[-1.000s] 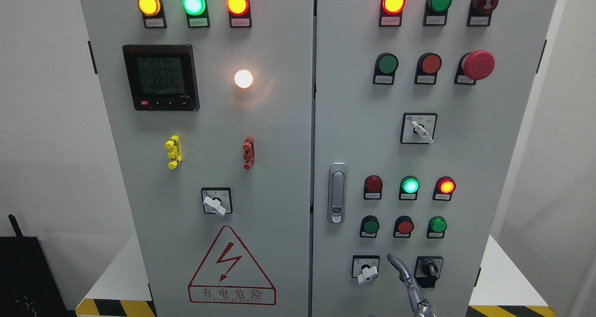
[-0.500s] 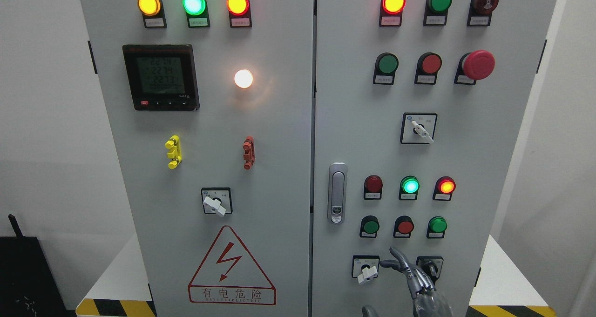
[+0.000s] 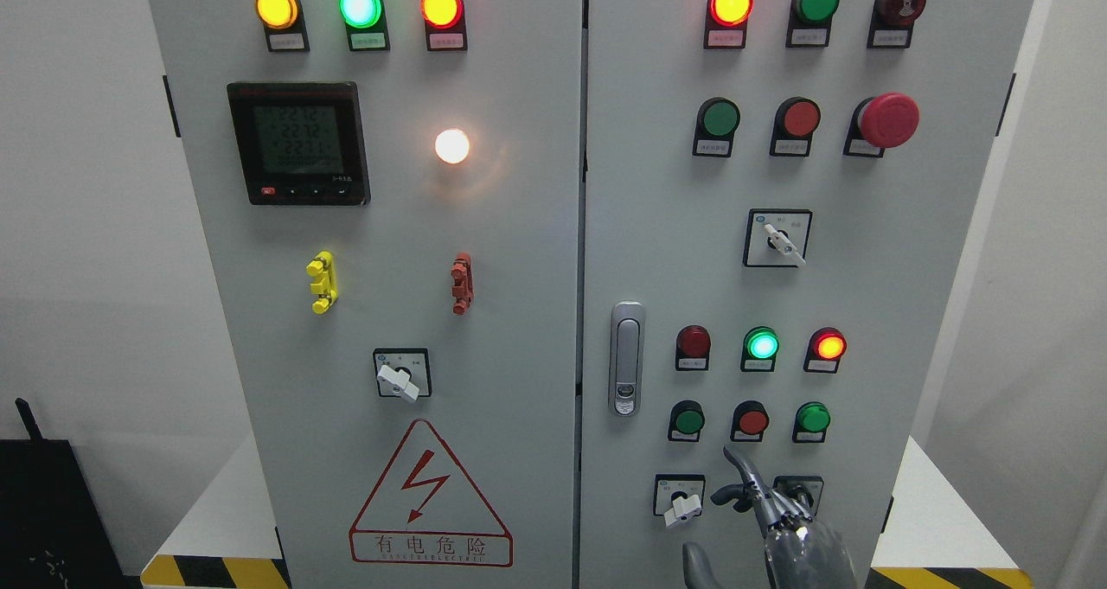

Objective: Press green start button
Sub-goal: 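Press the green push button with the right hand's fingertip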

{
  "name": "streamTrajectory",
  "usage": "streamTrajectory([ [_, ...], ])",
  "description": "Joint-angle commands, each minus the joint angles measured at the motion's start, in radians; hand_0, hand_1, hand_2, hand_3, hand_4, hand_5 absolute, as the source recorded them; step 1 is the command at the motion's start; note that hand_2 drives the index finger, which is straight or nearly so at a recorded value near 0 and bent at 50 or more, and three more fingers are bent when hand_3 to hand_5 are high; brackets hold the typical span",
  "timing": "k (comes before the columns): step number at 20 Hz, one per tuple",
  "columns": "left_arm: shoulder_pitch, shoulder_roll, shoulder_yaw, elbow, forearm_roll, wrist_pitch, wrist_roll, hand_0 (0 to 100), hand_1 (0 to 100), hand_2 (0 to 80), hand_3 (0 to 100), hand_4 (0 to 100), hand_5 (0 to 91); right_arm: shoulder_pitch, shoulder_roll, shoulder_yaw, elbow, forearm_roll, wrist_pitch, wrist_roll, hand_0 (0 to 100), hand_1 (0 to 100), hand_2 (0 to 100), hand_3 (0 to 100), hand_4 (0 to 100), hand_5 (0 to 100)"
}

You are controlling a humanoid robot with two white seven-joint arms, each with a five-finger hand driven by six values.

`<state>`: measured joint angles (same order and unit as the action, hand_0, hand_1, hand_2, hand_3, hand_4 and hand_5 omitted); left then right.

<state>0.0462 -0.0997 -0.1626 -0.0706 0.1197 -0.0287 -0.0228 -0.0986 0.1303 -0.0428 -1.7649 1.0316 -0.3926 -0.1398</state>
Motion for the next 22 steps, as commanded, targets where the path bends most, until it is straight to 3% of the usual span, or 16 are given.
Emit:
streamTrajectory([
  [1,0.0,0.0,0.0,0.0,0.0,0.0,0.0,12,56,0.0,0,0,0.0,-0.019,0.002,-0.012,0.01,0.074,0.017,-0.001,55,35,0,52,65,81],
  [22,0.001,0.0,0.0,0.0,0.0,0.0,0.0,12,56,0.0,0,0,0.0,-0.095,0.002,0.021,0.097,0.137,0.05,0.006,61,37,0,55,66,82],
])
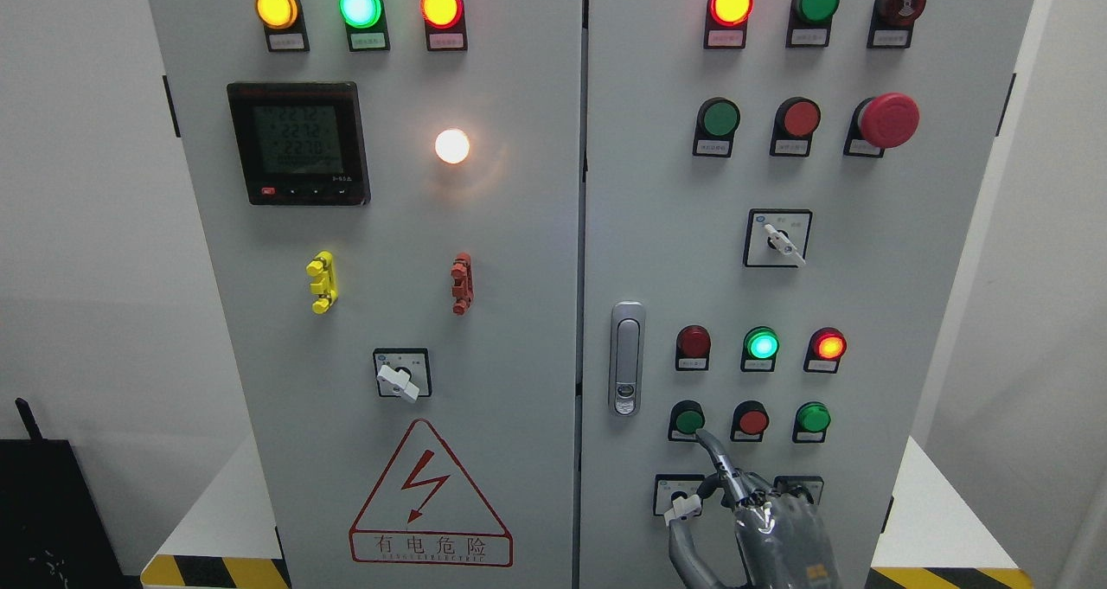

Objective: Press green start button
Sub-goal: 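Press the green push button with the right hand's fingertip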

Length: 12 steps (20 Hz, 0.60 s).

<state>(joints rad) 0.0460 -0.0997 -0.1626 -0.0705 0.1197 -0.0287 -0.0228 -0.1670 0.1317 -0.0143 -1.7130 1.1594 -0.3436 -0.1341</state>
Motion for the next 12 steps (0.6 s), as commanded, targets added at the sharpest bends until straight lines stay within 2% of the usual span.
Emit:
streamTrajectory([
  [1,0.002,0.0,0.0,0.0,0.0,0.0,0.0,12,56,0.0,0,0,0.0,-0.031,0.0,-0.007,0.049,0.01,0.003,-0.001,61,37,0,55,66,82],
  [12,0.002,0.0,0.0,0.0,0.0,0.0,0.0,12,56,0.0,0,0,0.0,-0.046,0.0,-0.016,0.081,0.01,0.002,-0.002,62,37,0,55,66,81],
])
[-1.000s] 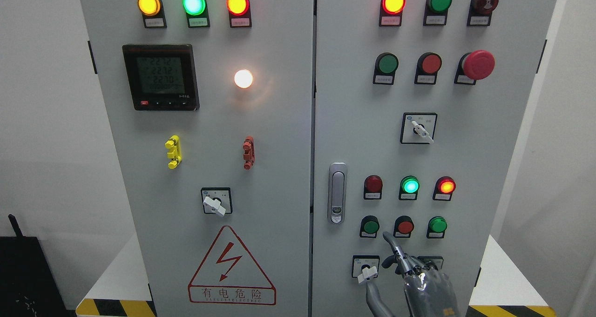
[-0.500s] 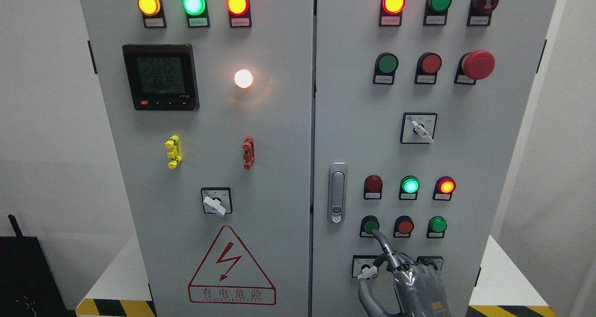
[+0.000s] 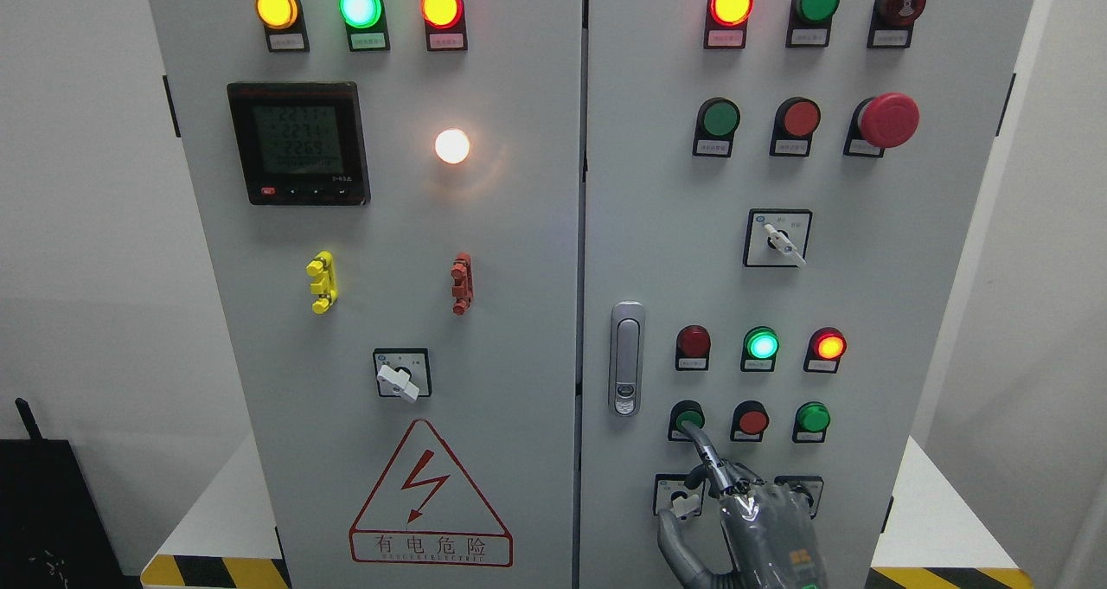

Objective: Press green start button
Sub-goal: 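Press the green push button with the right hand's fingertip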

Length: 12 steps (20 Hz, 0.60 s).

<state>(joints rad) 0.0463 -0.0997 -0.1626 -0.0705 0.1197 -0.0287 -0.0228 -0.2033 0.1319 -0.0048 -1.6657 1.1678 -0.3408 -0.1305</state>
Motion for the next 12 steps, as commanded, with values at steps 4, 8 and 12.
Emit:
streamTrajectory([
  [4,0.001,0.0,0.0,0.0,0.0,0.0,0.0,12,56,0.0,0,0,0.0,-0.01,0.0,-0.029,0.035,0.001,0.0,-0.008,62,37,0,55,66,81],
  [8,0.0,0.0,0.0,0.0,0.0,0.0,0.0,12,56,0.0,0,0,0.0,-0.01,0.002,-0.031,0.038,0.001,0.0,-0.008,63,37,0,55,66,81],
  [12,0.0,0.0,0.0,0.0,0.0,0.0,0.0,12,56,0.0,0,0,0.0,-0.016,0.002,-0.034,0.06,0.001,0.0,-0.008,63,37,0,56,66,81],
])
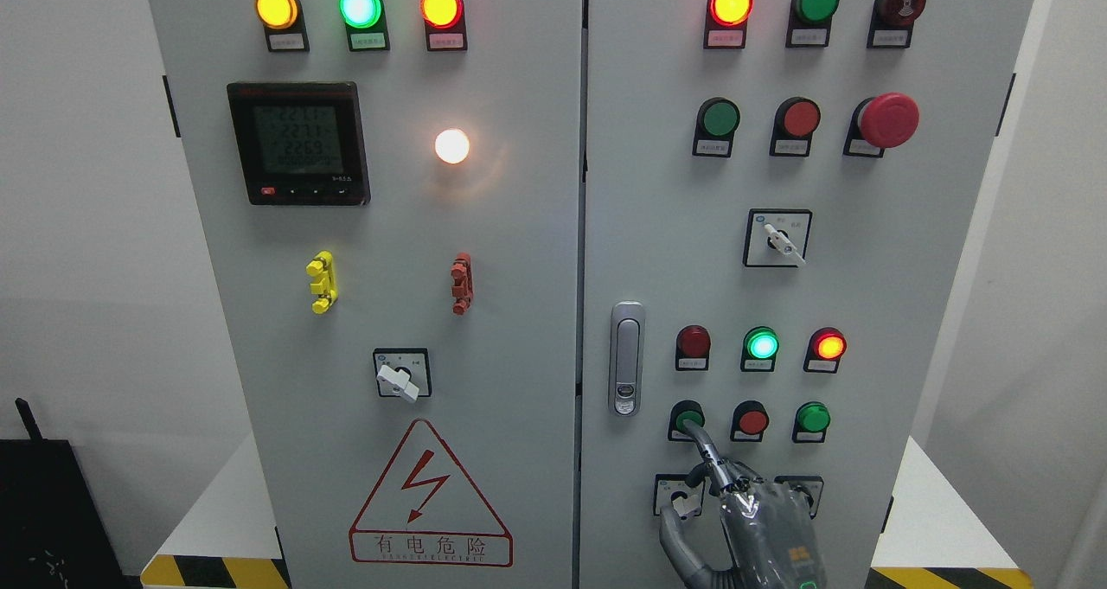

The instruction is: Press green start button

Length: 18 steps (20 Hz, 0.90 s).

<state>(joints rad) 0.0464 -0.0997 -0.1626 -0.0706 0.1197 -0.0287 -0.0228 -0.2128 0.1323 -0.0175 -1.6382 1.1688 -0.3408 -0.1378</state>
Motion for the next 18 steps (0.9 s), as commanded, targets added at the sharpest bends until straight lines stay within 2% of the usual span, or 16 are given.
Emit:
streamTrajectory([
  [1,0.0,0.0,0.0,0.0,0.0,0.0,0.0,12,56,0.0,0,0,0.0,-0.008,0.001,-0.021,0.037,0.0,0.0,0.0,63,37,0,56,66,81],
  [18,0.0,0.0,0.0,0.0,0.0,0.0,0.0,12,56,0.0,0,0,0.0,-0.011,0.001,-0.015,0.029,-0.021,0.005,-0.009,65,37,0,55,66,81],
])
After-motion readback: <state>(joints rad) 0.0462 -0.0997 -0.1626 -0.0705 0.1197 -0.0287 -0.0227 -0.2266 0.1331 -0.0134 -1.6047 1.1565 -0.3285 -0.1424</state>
